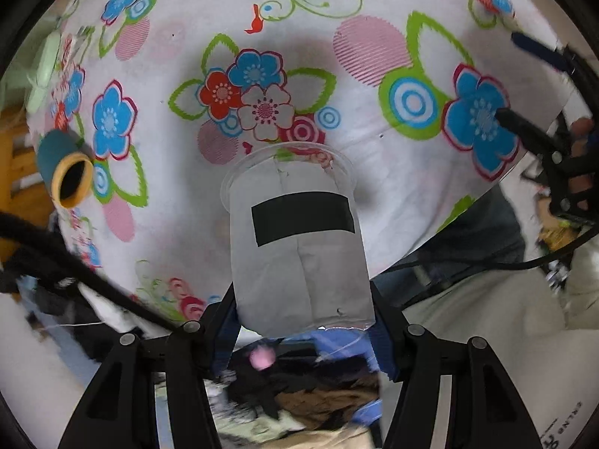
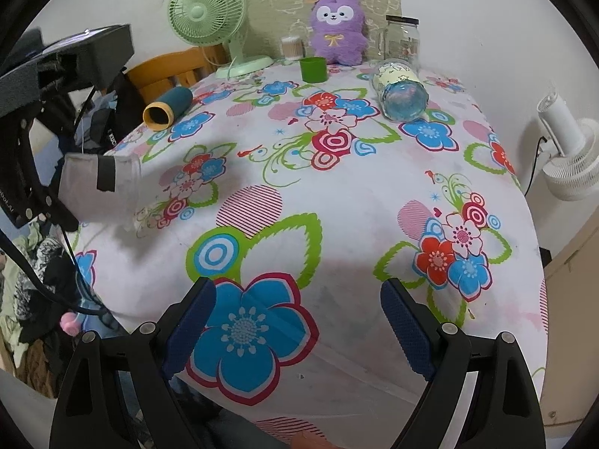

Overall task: Flip cup upside down
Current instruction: 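Rotate the left tool to turn the held white cup rim-down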

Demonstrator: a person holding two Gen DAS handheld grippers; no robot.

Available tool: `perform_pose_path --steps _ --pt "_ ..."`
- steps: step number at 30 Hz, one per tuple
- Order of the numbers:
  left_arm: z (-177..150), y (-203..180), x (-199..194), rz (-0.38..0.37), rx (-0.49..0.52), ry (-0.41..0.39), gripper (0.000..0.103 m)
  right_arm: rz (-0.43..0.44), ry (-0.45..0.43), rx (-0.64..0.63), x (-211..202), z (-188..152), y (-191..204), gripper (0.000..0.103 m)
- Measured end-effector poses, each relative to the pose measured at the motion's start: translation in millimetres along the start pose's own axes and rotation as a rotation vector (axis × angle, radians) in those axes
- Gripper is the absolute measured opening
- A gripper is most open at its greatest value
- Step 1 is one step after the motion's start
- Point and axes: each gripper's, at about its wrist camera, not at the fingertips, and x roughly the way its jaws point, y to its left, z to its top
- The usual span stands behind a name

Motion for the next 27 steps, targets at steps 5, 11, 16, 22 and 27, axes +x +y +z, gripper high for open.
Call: perform_pose_path --steps 5,11,16,22,27 --pt "9 -12 0 0.134 0.053 0.085 0.062 0.008 -0.002 0.014 3 -1 -3 0.091" --pt "20 -26 -23 0.163 0.095 0.055 0.062 0.016 -0.003 0.008 4 -3 -2 0.091" --pt "27 -26 -35 0.173 0.091 0.024 0.062 0.031 -0.013 0.003 3 -4 0 0.091" --pt "35 -32 -36 0.188 0.091 0.021 0.062 0.045 -0.014 -0.008 4 -7 5 0.091" --pt "40 -34 -30 0.282 0.119 0.077 0.062 0.044 -0.014 -0.009 5 -8 5 0.091"
